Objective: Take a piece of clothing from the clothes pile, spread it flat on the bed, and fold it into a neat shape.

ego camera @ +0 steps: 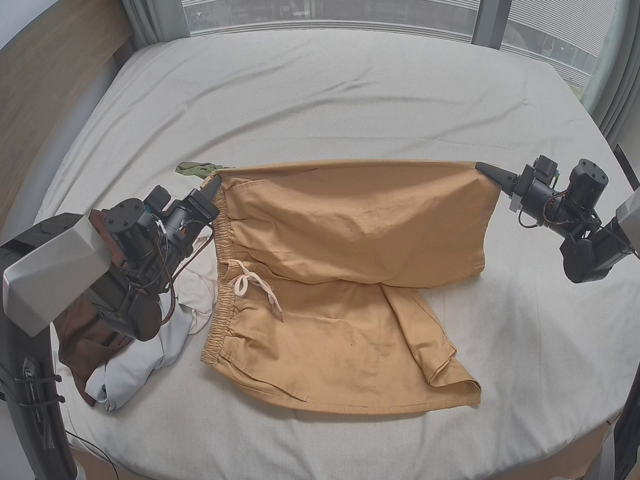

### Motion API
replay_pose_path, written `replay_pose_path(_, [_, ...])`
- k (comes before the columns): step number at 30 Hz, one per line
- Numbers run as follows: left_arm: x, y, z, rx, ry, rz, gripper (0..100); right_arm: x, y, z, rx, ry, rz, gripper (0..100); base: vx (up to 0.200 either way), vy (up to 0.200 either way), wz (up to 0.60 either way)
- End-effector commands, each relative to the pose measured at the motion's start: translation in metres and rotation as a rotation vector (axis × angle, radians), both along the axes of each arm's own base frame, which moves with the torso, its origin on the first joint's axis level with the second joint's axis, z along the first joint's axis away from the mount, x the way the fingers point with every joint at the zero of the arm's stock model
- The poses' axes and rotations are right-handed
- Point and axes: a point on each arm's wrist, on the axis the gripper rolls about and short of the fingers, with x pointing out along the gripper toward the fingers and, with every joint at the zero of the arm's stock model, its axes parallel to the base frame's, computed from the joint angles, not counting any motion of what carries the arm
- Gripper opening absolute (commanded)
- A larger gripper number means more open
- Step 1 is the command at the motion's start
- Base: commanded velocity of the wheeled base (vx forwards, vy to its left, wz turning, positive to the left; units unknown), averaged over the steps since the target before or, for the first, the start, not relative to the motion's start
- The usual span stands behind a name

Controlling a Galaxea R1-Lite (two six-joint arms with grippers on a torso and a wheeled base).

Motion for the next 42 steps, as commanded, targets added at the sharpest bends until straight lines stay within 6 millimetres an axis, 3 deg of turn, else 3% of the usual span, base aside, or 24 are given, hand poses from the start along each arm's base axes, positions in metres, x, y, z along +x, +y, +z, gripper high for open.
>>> replay_pose_path(1, [0.007, 0.003, -0.010, -0.001, 0.015, 0.008, 0, 0.009, 0.002, -0.010, -0.001, 0.011, 0.004, 0, 0.000, 0.000, 0.00])
replay_pose_path(3, [0.008, 0.003, -0.012, -0.002, 0.018, 0.004, 0, 0.011, 0.001, -0.011, -0.001, 0.009, 0.003, 0, 0.000, 0.000, 0.00])
replay_pose_path(4, [0.009, 0.003, -0.015, 0.001, 0.023, 0.003, 100, 0.012, 0.001, -0.011, -0.001, 0.011, 0.003, 0, 0.000, 0.000, 0.00])
replay_pose_path(6, [0.010, 0.003, -0.015, 0.001, 0.023, 0.003, 100, 0.012, 0.001, -0.011, 0.000, 0.009, 0.001, 0, 0.000, 0.000, 0.00])
replay_pose_path(7, [0.012, 0.003, -0.014, -0.003, 0.015, 0.007, 100, 0.015, -0.001, -0.012, 0.004, 0.006, -0.019, 100, 0.000, 0.000, 0.00])
replay_pose_path(12, [0.013, 0.003, -0.013, -0.031, 0.017, 0.007, 100, 0.003, -0.001, -0.019, 0.000, 0.023, -0.052, 100, 0.000, 0.000, 0.00])
replay_pose_path(16, [0.008, 0.004, -0.014, -0.023, 0.031, 0.010, 100, -0.034, 0.003, -0.015, -0.033, 0.033, -0.050, 100, 0.000, 0.000, 0.00])
replay_pose_path(21, [-0.020, 0.018, -0.005, -0.008, 0.079, 0.018, 100, -0.097, 0.014, -0.025, -0.111, 0.083, -0.029, 100, 0.000, 0.000, 0.00])
replay_pose_path(24, [-0.033, 0.022, -0.001, 0.013, 0.090, -0.015, 100, -0.117, 0.014, -0.030, -0.119, 0.104, -0.030, 100, 0.000, 0.000, 0.00])
replay_pose_path(27, [-0.057, 0.025, 0.014, 0.039, 0.083, -0.073, 100, -0.122, 0.013, -0.028, -0.122, 0.093, -0.033, 100, 0.000, 0.000, 0.00])
replay_pose_path(32, [-0.086, 0.028, 0.010, 0.097, 0.134, -0.168, 100, -0.125, 0.014, -0.033, -0.130, 0.112, -0.026, 100, 0.000, 0.000, 0.00])
replay_pose_path(42, [-0.117, 0.030, 0.003, 0.267, 0.127, -0.254, 100, -0.131, 0.022, -0.043, -0.169, 0.121, 0.001, 100, 0.000, 0.000, 0.00])
